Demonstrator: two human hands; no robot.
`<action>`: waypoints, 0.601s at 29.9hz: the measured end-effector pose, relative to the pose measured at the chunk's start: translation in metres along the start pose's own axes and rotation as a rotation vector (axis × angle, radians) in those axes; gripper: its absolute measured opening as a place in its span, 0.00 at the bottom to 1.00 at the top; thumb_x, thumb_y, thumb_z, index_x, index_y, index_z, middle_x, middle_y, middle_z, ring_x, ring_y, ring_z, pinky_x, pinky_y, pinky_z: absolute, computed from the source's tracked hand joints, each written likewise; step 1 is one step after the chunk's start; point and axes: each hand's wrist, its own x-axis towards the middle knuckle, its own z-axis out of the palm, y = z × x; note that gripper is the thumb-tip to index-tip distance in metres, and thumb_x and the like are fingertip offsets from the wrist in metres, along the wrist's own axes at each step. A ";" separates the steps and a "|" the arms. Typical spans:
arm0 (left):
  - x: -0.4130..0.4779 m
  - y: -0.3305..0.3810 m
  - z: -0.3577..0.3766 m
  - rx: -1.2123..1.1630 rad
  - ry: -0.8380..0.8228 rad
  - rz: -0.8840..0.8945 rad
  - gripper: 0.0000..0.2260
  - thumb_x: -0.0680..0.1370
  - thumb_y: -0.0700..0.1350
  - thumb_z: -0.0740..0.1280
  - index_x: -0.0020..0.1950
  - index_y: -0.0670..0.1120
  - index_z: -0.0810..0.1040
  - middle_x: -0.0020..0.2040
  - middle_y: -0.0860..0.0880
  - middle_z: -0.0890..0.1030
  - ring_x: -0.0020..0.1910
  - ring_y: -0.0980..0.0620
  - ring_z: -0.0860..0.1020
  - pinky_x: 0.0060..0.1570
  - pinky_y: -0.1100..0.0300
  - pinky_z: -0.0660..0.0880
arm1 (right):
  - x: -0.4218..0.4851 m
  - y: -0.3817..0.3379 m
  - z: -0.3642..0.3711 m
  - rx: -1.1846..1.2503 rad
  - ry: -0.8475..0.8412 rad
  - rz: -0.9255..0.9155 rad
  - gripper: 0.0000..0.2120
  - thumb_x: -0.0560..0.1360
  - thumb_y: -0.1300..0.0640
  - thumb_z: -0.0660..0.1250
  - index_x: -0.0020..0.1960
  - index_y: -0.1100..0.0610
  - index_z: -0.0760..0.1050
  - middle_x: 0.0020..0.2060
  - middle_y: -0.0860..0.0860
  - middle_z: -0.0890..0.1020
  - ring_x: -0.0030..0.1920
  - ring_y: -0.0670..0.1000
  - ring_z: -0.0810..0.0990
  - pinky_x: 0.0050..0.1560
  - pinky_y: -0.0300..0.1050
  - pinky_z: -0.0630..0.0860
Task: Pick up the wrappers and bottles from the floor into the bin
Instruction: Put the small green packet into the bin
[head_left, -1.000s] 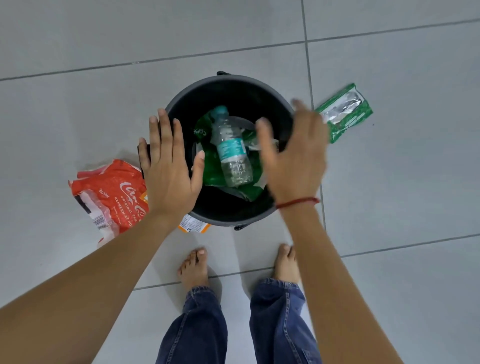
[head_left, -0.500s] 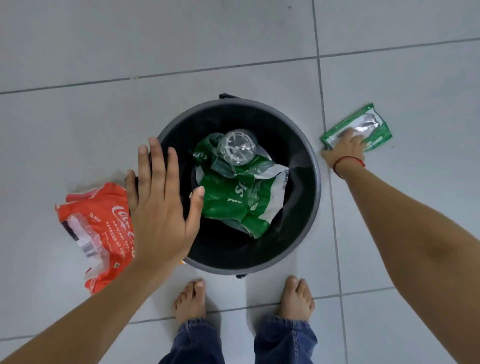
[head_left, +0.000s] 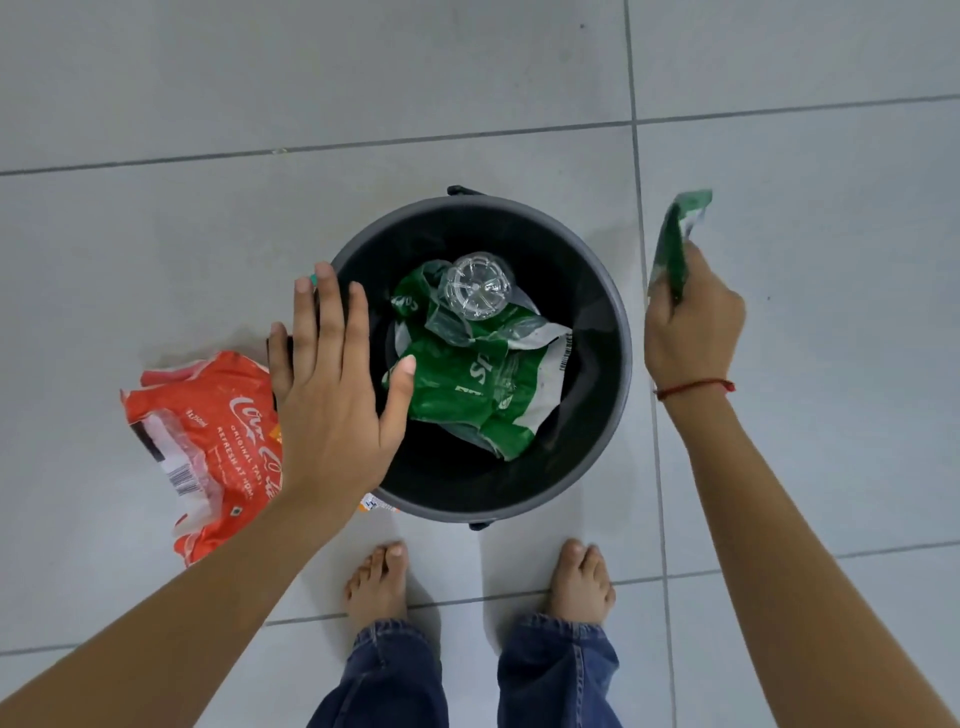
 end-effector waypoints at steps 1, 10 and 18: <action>0.000 0.000 0.000 -0.008 -0.002 0.001 0.30 0.80 0.58 0.49 0.77 0.42 0.54 0.79 0.41 0.52 0.78 0.45 0.49 0.75 0.43 0.49 | -0.009 -0.013 -0.015 0.065 0.090 -0.044 0.14 0.77 0.65 0.57 0.59 0.66 0.75 0.32 0.60 0.77 0.32 0.53 0.70 0.34 0.45 0.72; 0.000 0.002 -0.005 -0.136 0.016 -0.020 0.26 0.81 0.51 0.45 0.78 0.43 0.53 0.79 0.43 0.53 0.78 0.48 0.49 0.75 0.44 0.48 | -0.105 -0.099 -0.015 -0.140 -0.453 -0.295 0.26 0.74 0.70 0.57 0.70 0.54 0.68 0.74 0.56 0.64 0.76 0.60 0.56 0.70 0.59 0.62; 0.000 0.001 -0.001 -0.083 0.031 -0.006 0.27 0.81 0.52 0.46 0.77 0.42 0.54 0.79 0.43 0.55 0.78 0.45 0.53 0.75 0.45 0.50 | -0.088 -0.092 0.070 -0.451 -1.261 -0.251 0.33 0.78 0.58 0.57 0.76 0.43 0.43 0.76 0.52 0.33 0.76 0.57 0.34 0.75 0.62 0.46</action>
